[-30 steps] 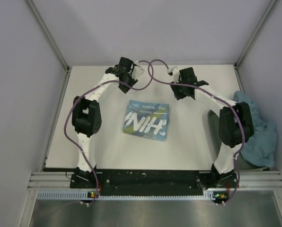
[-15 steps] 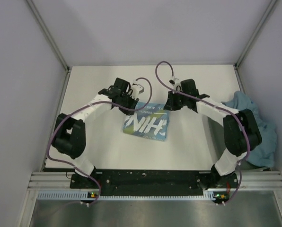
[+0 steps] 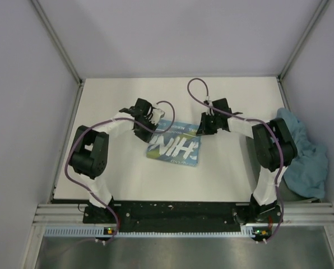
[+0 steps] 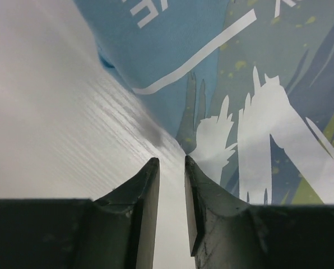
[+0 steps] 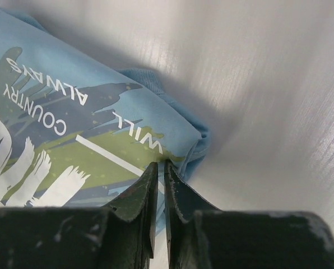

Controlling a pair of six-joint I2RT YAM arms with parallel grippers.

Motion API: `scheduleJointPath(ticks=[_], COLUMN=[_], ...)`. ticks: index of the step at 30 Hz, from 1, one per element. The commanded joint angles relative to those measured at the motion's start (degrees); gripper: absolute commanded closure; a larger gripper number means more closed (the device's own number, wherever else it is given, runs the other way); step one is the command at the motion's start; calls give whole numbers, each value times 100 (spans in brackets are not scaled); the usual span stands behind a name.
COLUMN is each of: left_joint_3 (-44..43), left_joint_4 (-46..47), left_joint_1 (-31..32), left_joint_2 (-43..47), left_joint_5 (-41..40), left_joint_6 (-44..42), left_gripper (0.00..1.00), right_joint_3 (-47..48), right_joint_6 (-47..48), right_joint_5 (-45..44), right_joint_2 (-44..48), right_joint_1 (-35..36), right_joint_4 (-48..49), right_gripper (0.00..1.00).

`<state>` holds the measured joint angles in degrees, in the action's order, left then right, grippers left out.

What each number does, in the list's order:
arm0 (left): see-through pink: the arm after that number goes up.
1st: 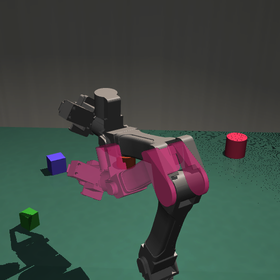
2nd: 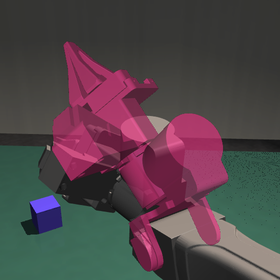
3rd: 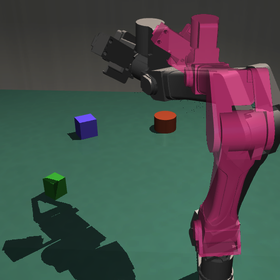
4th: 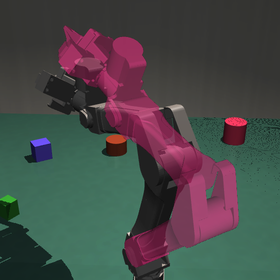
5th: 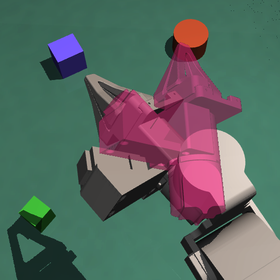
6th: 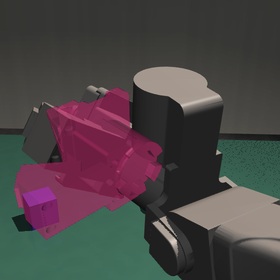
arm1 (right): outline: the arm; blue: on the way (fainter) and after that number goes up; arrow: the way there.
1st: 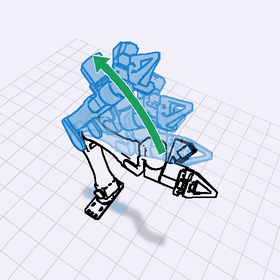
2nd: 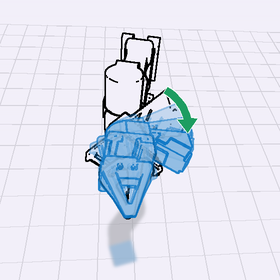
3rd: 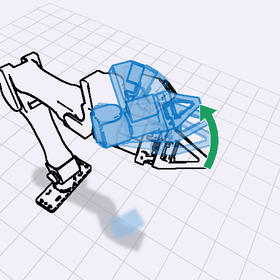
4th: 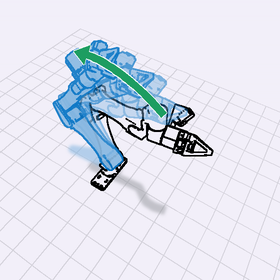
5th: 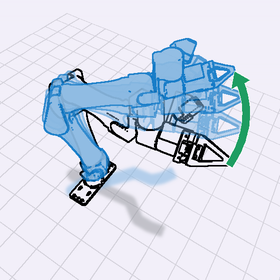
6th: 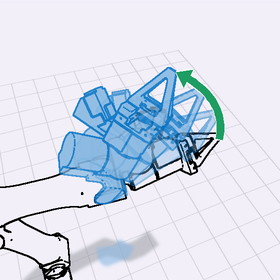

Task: Fold and stack the t-shirts
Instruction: Smooth out wrinkles on the folded tshirt

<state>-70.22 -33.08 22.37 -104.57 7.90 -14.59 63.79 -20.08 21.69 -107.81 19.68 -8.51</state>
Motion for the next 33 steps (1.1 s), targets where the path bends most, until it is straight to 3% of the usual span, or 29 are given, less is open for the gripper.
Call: scheduleJointPath(ticks=[1, 6, 10, 13, 18, 26, 33], left_joint_3=[-36, 7, 604, 886, 913, 1238, 1213], left_joint_4=[-23, -146, -32, 196, 162, 3, -172], left_joint_1=[-57, -260, 195, 592, 584, 584, 514], left_joint_2=[647, 1272, 1747, 1766, 1116, 860, 1403], left_joint_5=[-52, 816, 1626, 1136, 538, 257, 185], left_joint_6=[-115, 413, -86, -316, -378, -571, -799], left_gripper=[67, 57, 65, 70, 73, 73, 68], right_joint_3=[310, 283, -50, -436, -1297, -2502, -2477], right_joint_6=[170, 355, 355, 224, -259, -902, -717], right_joint_5=[-156, -350, -87, 325, 740, 29, -393], right_joint_2=[215, 1120, 1709, 2026, 2124, 1913, 2360], right_joint_1=[-70, -78, 70, 491, 1309, 1336, 1319], right_joint_4=[-124, -502, -537, -389, 288, 588, -79], right_gripper=[89, 78, 78, 84, 90, 95, 95])
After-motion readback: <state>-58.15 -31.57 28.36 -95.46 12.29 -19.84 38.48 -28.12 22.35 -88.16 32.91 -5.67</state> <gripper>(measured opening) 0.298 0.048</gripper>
